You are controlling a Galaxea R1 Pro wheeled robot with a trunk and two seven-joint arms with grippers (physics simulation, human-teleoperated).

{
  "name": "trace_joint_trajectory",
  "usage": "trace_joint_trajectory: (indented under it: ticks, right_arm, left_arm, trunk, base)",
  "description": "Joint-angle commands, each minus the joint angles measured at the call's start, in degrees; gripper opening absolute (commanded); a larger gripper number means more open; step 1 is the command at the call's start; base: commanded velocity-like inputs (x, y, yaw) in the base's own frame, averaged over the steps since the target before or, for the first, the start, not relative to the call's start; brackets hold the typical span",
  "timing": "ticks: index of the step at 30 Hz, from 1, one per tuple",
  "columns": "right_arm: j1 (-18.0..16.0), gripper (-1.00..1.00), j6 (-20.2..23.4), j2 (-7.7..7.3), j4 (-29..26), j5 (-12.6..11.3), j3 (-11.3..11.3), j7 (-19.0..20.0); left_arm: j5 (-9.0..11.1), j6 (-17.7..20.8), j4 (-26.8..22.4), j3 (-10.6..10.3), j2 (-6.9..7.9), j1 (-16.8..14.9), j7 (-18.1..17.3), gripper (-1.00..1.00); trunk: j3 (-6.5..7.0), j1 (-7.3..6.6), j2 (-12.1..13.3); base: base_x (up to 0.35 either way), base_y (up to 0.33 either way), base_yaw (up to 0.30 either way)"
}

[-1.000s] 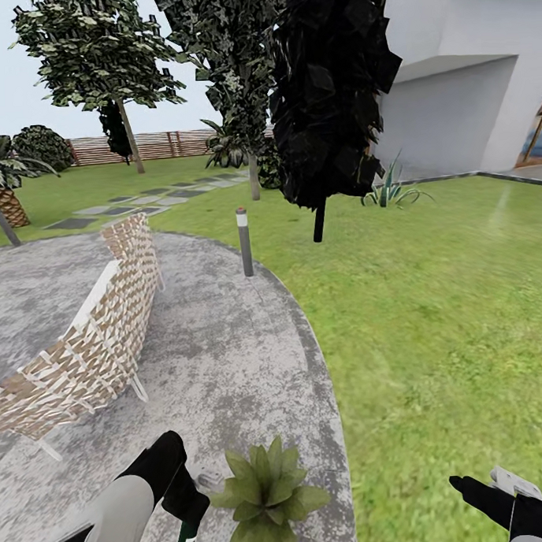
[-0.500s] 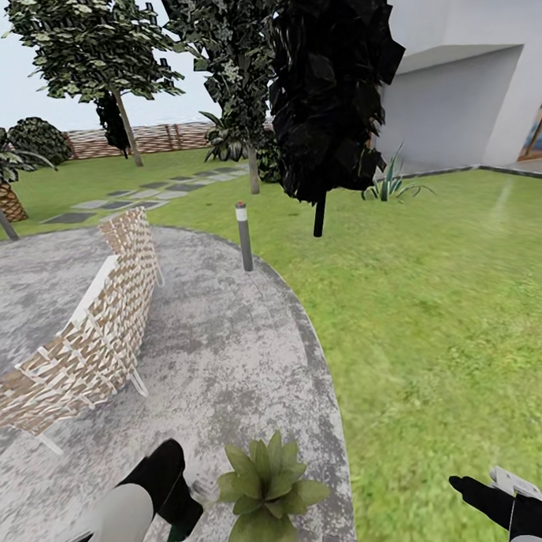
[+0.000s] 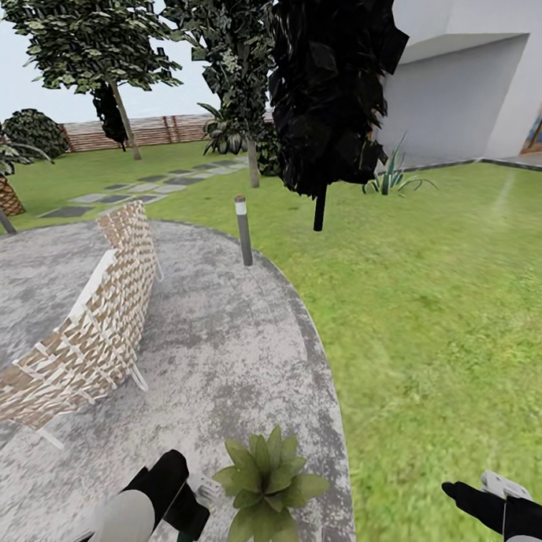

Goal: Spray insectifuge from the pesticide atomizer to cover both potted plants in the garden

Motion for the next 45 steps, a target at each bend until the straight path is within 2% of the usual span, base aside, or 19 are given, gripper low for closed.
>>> trace_joint_trajectory:
  ticks: [1, 14, 34, 45]
  right_arm:
    - [-0.09, 1.0, 0.05, 0.01, -0.07, 0.48, -0.28, 0.48]
    - [-0.09, 1.0, 0.05, 0.02, 0.08, 0.48, -0.28, 0.48]
    - [-0.09, 1.0, 0.05, 0.01, 0.08, 0.48, -0.28, 0.48]
    - [-0.09, 1.0, 0.05, 0.01, 0.08, 0.48, -0.28, 0.48]
  left_arm:
    - [-0.51, 0.21, -0.18, 0.4, -0.05, -0.02, -0.42, -1.0]
    - [-0.31, 0.28, -0.22, 0.41, -0.04, -0.02, -0.41, -1.0]
    - [-0.48, 0.37, -0.39, 0.33, 0.25, -0.02, -0.32, -1.0]
    - [-0.49, 0.42, -0.5, 0.33, 0.31, -0.02, -0.32, -1.0]
  trunk:
    - [-0.14, 0.0, -0.03]
    - [-0.56, 0.0, -0.03]
    - [-2.36, 0.0, -0.03]
    - [-3.12, 0.0, -0.03]
  base:
    - [0.0, 0.0, 0.0]
    - [0.127, 0.0, 0.0]
    - [0.009, 0.003, 0.0]
    - [0.06, 0.159, 0.0]
